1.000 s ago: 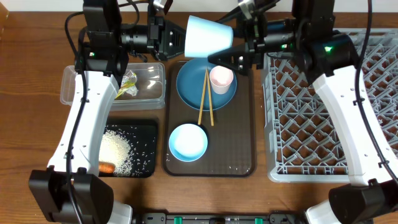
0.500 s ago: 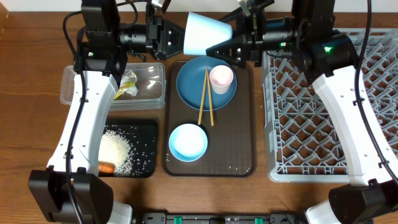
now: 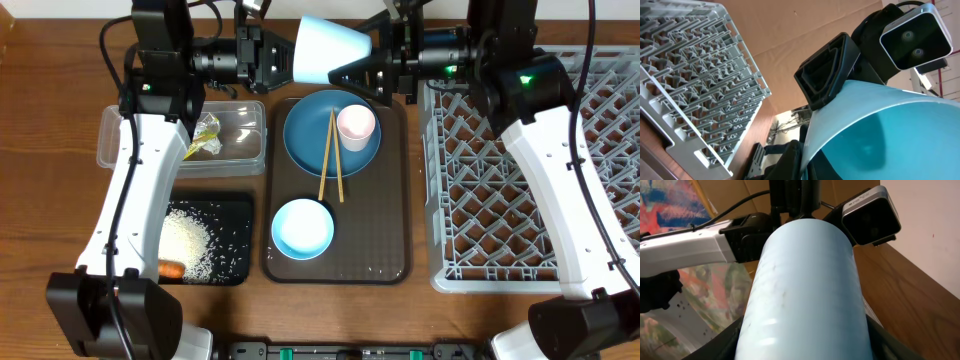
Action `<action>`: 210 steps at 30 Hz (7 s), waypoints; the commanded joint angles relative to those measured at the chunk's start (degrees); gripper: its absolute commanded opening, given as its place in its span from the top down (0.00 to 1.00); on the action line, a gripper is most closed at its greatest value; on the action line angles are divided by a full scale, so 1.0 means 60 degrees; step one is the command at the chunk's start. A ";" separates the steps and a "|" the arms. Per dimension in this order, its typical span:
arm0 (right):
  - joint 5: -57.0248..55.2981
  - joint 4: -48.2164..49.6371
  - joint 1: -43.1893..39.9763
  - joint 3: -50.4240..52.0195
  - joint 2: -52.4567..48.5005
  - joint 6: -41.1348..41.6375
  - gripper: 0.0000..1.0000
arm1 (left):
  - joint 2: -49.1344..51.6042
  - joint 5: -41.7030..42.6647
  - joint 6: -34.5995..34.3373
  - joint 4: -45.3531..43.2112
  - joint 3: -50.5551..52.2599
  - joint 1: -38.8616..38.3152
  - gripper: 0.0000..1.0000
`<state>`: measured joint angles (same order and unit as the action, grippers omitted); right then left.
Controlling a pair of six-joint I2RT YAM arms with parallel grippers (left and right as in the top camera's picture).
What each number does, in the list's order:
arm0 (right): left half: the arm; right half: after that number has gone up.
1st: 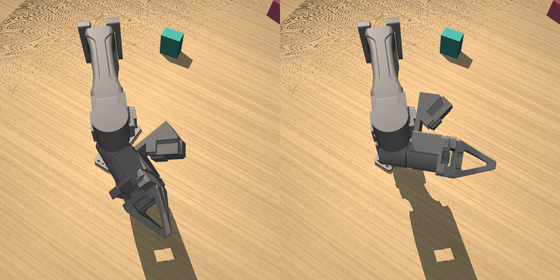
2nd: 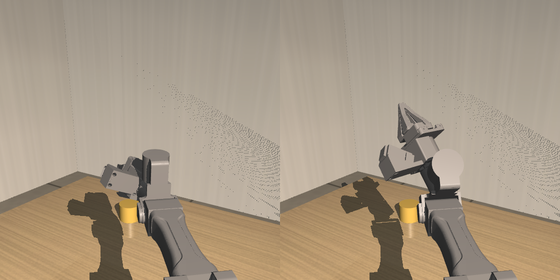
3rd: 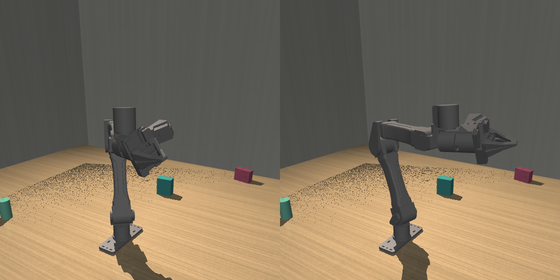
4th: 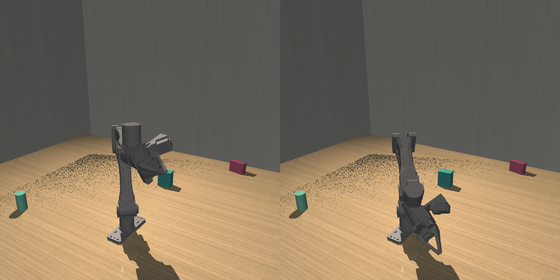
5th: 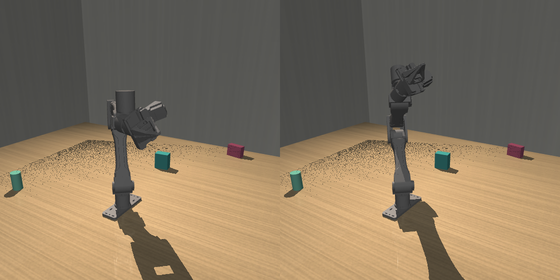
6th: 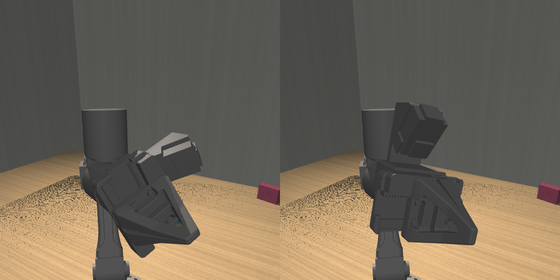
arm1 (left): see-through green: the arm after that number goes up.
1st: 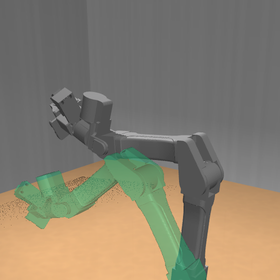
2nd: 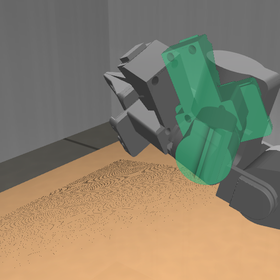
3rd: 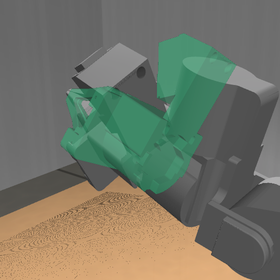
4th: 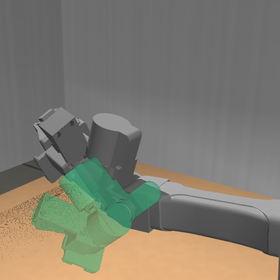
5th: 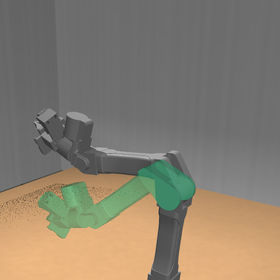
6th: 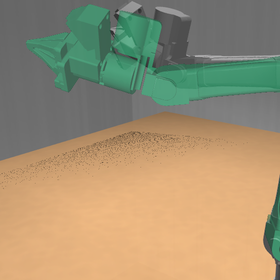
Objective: Sort waste into correct bins and load items into the dishwasher rack
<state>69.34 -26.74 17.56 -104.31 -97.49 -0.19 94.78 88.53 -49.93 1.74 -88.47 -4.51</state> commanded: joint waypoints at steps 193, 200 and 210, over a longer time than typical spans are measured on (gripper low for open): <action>-0.9475 -0.9369 -0.3759 -0.3432 -0.1931 0.0561 0.01 | 0.2714 -1.3599 0.4277 0.4994 0.0153 -0.3825 0.51; -0.9475 -0.9369 -0.3534 -0.3424 -0.1931 0.0561 0.01 | 0.3289 -1.3074 0.4273 0.4943 0.0153 -0.3825 0.56; -0.9475 -0.9373 -0.3483 -0.3424 -0.1931 0.0561 0.01 | 0.3381 -1.3074 0.4277 0.4521 0.0153 -0.3825 0.76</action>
<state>12.03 -82.87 -4.71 -124.73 -109.23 2.44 115.07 9.93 -24.36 29.23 -87.39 -27.53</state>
